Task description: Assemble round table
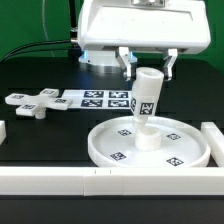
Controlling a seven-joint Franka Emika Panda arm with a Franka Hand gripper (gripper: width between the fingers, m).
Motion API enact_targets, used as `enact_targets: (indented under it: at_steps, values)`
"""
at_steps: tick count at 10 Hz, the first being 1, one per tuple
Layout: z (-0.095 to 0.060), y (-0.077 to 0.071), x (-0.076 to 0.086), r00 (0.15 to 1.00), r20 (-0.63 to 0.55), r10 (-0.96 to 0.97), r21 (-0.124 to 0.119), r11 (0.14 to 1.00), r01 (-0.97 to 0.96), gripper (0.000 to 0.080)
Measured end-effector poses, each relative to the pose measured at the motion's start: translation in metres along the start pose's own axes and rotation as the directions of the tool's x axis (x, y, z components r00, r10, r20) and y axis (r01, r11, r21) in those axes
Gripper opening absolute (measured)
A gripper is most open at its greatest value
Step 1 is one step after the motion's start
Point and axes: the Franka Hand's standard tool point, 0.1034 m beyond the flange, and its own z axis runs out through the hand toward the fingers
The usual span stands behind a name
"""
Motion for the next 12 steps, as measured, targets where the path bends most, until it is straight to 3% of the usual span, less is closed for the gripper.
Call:
enact_targets:
  at_steps: [5, 12]
  values:
    - [0.004, -0.016, 0.001, 1.000, 0.011, -0.014, 0.023, 1.000, 0.014, 0.0406]
    - [0.007, -0.017, -0.006, 0.999, 0.039, 0.013, 0.029, 0.999, -0.014, 0.0406]
